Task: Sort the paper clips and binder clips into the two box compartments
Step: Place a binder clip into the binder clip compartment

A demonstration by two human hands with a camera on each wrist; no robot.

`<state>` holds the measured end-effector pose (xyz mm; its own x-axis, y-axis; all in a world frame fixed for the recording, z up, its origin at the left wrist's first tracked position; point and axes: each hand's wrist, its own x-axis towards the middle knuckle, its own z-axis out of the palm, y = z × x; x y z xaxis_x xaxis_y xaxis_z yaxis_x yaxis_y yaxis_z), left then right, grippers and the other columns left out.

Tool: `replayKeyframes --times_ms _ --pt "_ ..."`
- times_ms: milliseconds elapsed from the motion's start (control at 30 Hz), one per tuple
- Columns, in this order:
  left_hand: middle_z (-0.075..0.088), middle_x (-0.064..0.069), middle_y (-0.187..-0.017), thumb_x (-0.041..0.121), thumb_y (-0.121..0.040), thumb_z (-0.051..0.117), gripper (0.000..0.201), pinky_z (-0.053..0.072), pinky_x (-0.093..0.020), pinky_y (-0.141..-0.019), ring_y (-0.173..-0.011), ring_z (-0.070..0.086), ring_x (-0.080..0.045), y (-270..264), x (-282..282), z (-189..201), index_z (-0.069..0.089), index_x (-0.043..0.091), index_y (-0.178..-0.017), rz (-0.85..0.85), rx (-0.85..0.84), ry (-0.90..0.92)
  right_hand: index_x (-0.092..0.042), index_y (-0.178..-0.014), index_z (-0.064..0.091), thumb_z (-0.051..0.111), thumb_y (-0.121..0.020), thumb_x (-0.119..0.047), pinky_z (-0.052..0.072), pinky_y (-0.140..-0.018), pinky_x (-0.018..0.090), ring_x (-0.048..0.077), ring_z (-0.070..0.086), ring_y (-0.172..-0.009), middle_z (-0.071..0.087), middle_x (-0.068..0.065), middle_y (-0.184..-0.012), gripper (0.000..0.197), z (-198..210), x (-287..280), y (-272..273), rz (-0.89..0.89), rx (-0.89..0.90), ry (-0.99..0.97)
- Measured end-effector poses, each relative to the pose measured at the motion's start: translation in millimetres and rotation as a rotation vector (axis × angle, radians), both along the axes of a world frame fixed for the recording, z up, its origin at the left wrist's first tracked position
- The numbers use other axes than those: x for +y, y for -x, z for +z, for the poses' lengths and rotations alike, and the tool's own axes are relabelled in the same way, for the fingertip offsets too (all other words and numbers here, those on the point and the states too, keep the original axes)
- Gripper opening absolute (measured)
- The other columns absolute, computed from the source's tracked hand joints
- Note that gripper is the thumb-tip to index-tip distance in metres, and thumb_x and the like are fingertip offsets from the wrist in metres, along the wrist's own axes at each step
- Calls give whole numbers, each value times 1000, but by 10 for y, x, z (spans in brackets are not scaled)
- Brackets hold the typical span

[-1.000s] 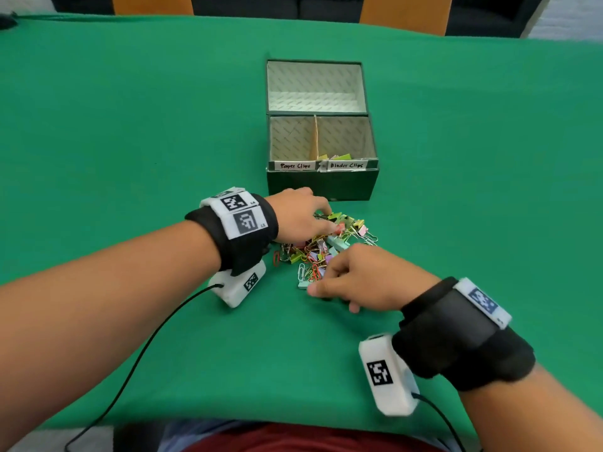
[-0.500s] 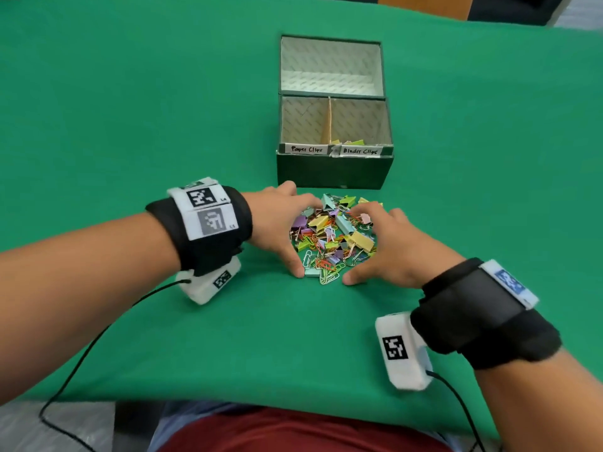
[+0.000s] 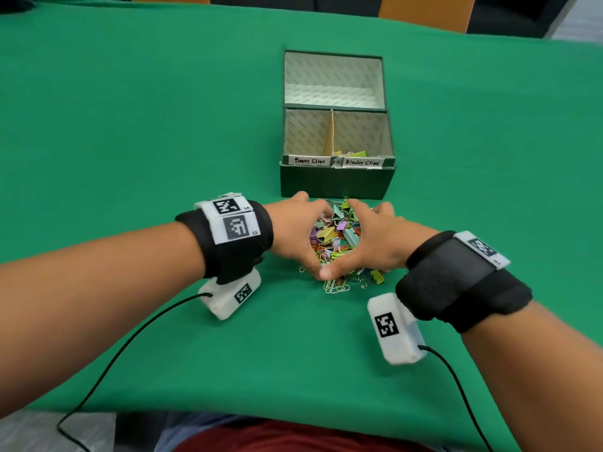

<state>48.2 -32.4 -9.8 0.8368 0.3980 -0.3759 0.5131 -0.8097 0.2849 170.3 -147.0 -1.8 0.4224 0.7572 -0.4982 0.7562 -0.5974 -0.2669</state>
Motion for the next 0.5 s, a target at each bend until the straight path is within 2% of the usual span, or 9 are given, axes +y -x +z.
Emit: replayKeyframes --times_ms 67,133,233,333,400,500 --pt "34 -3 -123 55 -48 87 118 45 -33 -97 -105 48 -20 55 45 30 25 28 -144 5 -34 6 -36 -152 -2 78 -35 -78 37 -108 50 36 32 -138 15 9 -151 148 -13 1 -15 -3 -1 5" --pt "36 -1 -119 54 -46 89 113 46 -33 -92 -100 49 -19 131 101 64 28 31 -139 24 -38 -26 -39 -151 -2 75 -29 -81 37 -108 51 36 33 -138 13 7 -152 150 -9 -7 -40 -18 0 -2" --pt "57 -2 -105 48 -52 89 87 50 -35 -79 -88 58 -20 191 175 84 38 27 -120 48 49 -31 -39 -150 -2 76 -32 -80 37 -108 51 37 32 -138 13 7 -151 148 6 22 -29 -7 -26 -3" --pt "68 -1 -90 40 -62 87 60 47 -27 -64 -77 64 -18 158 187 48 49 24 -106 68 33 36 -38 -151 3 82 -42 -72 37 -107 52 39 27 -138 16 7 -149 138 1 99 64 48 -87 4" --pt "70 0 -88 35 -65 86 49 42 -22 -56 -70 63 -13 122 181 18 53 23 -100 80 -40 64 -40 -149 12 85 -45 -65 41 -103 50 40 32 -133 23 10 -144 129 -12 155 108 74 -114 -7" --pt "67 3 -88 28 -67 85 41 41 -19 -53 -61 59 -8 101 187 -29 54 25 -94 126 -135 119 -42 -141 25 88 -49 -56 47 -97 46 36 45 -120 33 9 -134 112 -18 208 113 70 -85 -51"
